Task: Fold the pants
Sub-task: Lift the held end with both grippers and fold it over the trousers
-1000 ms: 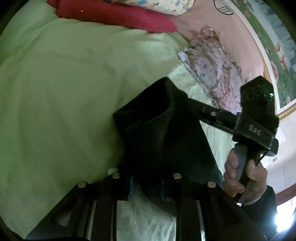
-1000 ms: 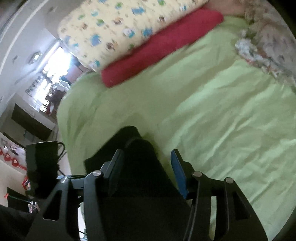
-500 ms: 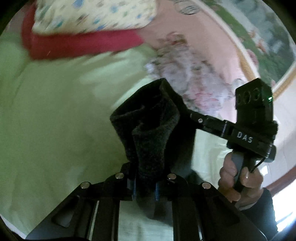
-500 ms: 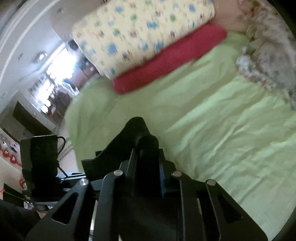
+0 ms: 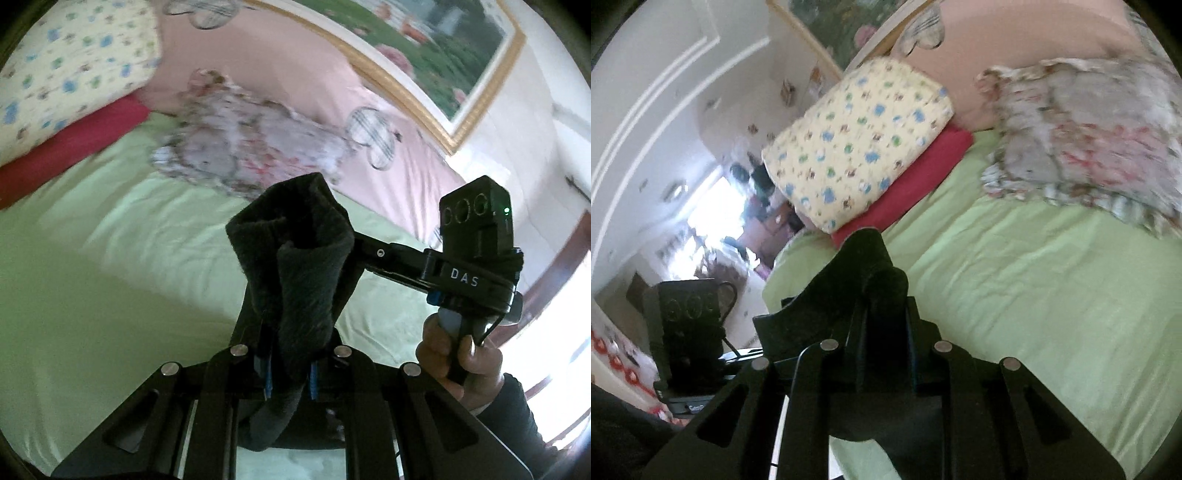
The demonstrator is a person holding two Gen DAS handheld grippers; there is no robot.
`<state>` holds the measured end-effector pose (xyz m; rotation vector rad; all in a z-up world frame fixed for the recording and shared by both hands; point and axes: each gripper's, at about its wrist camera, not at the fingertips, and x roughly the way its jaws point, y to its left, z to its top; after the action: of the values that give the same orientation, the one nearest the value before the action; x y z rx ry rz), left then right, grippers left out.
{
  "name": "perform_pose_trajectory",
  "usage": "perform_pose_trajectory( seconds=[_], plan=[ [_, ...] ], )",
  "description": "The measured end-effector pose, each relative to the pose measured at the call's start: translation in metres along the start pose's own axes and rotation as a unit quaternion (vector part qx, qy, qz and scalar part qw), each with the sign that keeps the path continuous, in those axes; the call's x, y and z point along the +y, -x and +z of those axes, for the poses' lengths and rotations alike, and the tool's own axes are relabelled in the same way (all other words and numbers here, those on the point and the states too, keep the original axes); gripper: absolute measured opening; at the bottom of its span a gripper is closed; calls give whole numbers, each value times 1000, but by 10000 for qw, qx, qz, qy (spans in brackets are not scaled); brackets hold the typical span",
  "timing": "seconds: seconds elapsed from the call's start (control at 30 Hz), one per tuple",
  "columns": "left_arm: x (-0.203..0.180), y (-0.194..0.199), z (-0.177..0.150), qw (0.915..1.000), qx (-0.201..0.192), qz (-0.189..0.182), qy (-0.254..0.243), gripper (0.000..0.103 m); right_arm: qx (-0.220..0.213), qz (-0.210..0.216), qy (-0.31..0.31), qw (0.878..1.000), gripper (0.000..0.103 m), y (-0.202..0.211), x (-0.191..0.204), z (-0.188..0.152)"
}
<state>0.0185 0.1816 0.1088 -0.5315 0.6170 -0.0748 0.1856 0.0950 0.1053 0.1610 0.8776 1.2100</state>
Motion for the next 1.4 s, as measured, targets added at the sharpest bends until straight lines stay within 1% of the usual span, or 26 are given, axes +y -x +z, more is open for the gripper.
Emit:
perform_pose_trajectory(
  seconds=[0.07,0.2,0.4,0.53,0.7,0.87,0.97,1.1,1.2,1.3,1.4],
  plan=[
    [-19,-6,-6,9998,116,-85,-135,12,-163,-18,-173,9997,19,22,-10,-10],
    [-50,-18,-18,9984,302,-98,-468,12,-448,-75,-410,9981,19,58,-25,-33],
    [-86,-37,-37,9947,578,-67,-852,12,-774,-64,-770,9940,19,92,-50,-68],
    [-100,-44,-48,9921,706,-69,-1036,12,-932,-63,-1018,9904,19,108,-66,-91],
    [-117,-52,-64,9874,826,3,-1353,12,-1150,-47,-1230,9857,19,126,-76,-117],
    [-123,-66,-79,9832,942,17,-1564,12,-1269,-112,-1432,9815,19,134,-85,-143],
    [-126,-74,-90,9809,1021,-34,-1653,12,-1319,-156,-1575,9785,19,137,-93,-158],
    [-131,-81,-100,9776,1034,-94,-1831,13,-1400,-192,-1750,9744,19,141,-103,-176],
    [-135,-85,-109,9749,958,-82,-2007,13,-1472,-196,-1864,9712,19,145,-111,-187],
    [-138,-86,-113,9740,834,-45,-2107,15,-1507,-235,-1907,9697,19,145,-117,-192],
    [-139,-85,-116,9737,694,-72,-2170,19,-1568,-214,-1875,9694,19,144,-118,-192]
  ],
)
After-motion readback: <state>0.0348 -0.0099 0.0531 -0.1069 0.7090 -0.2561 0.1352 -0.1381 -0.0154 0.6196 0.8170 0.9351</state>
